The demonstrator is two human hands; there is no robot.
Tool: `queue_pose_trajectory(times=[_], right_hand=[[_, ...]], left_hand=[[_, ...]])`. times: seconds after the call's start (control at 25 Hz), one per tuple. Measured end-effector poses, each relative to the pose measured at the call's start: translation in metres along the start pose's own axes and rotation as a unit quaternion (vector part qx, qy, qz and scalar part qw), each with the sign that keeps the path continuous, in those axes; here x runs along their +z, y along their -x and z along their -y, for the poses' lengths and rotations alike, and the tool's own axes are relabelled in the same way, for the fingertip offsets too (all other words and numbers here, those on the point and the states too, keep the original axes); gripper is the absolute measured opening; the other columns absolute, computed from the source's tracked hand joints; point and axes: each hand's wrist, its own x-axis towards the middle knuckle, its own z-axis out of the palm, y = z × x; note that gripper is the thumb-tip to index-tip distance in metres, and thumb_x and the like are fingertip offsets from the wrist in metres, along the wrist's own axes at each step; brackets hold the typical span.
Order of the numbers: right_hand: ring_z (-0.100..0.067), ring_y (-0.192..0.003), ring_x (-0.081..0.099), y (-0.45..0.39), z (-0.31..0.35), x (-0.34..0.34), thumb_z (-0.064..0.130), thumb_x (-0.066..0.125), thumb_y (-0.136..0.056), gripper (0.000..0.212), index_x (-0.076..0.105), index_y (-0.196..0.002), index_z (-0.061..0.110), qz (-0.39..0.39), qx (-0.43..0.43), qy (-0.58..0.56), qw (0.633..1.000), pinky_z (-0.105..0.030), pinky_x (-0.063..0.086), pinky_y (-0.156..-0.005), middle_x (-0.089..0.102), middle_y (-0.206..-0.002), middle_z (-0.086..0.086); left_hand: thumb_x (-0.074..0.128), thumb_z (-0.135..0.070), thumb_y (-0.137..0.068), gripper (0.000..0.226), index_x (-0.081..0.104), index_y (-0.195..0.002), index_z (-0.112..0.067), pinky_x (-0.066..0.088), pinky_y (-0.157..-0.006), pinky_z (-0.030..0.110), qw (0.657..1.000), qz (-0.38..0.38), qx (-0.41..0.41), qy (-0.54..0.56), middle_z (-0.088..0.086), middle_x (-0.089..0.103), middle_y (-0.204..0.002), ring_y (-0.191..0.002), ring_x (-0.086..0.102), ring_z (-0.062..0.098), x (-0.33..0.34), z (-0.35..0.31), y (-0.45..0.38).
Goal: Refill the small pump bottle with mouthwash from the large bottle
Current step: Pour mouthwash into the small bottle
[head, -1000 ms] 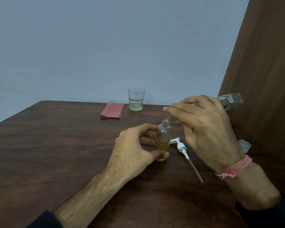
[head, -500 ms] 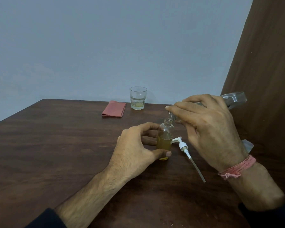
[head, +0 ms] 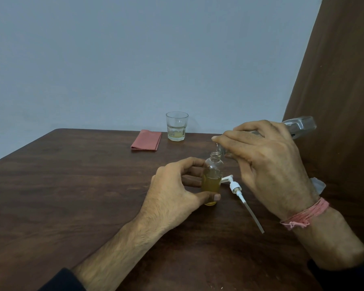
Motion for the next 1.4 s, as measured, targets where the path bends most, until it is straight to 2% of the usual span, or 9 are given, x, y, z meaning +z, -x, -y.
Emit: queue_pose_trajectory(times=[0.24, 0.64, 0.88, 1.4], right_hand=[[-0.03, -0.116, 0.068, 0.0002, -0.0002, 0.0002, -0.007, 0.085, -0.08, 0.058, 0.078, -0.131, 0.02, -0.004, -0.004, -0.006, 1.0, -0.051, 0.042, -0.102, 0.079, -0.124, 0.008], [-0.032, -0.113, 0.07, 0.0, -0.0005, 0.0007, -0.008, 0.086, -0.081, 0.055, 0.079, -0.128, 0.018, -0.014, -0.005, -0.007, 1.0, -0.054, 0.046, -0.1, 0.08, -0.121, 0.006], [-0.032, -0.113, 0.07, -0.0008, 0.0004, 0.0005, -0.008, 0.087, -0.079, 0.056, 0.079, -0.128, 0.018, -0.008, -0.009, 0.004, 1.0, -0.055, 0.046, -0.099, 0.08, -0.121, 0.005], [-0.034, -0.113, 0.071, -0.0019, 0.0022, -0.0019, -0.01, 0.087, -0.077, 0.057, 0.08, -0.127, 0.017, -0.005, -0.008, 0.004, 1.0, -0.056, 0.047, -0.099, 0.08, -0.121, 0.005]], left_hand=[[0.109, -0.046, -0.069, 0.065, 0.078, -0.126, -0.046, 0.065, -0.107, 0.036, 1.0, 0.0, -0.005, 0.001, -0.031, 0.084, -0.112, -0.101, 0.079, -0.013, -0.0005, -0.0008, 0.0012], [0.109, -0.047, -0.069, 0.064, 0.079, -0.125, -0.047, 0.065, -0.104, 0.03, 1.0, -0.003, 0.004, -0.001, -0.032, 0.084, -0.108, -0.097, 0.078, -0.017, 0.0006, 0.0011, 0.0004], [0.109, -0.048, -0.068, 0.065, 0.079, -0.126, -0.046, 0.066, -0.105, 0.034, 1.0, -0.003, 0.004, -0.001, -0.033, 0.084, -0.109, -0.098, 0.079, -0.016, 0.0, 0.0016, 0.0008], [0.108, -0.046, -0.069, 0.065, 0.079, -0.127, -0.048, 0.058, -0.093, 0.011, 1.0, 0.001, 0.017, -0.002, -0.033, 0.084, -0.108, -0.098, 0.077, -0.02, 0.0009, 0.0056, -0.0019]])
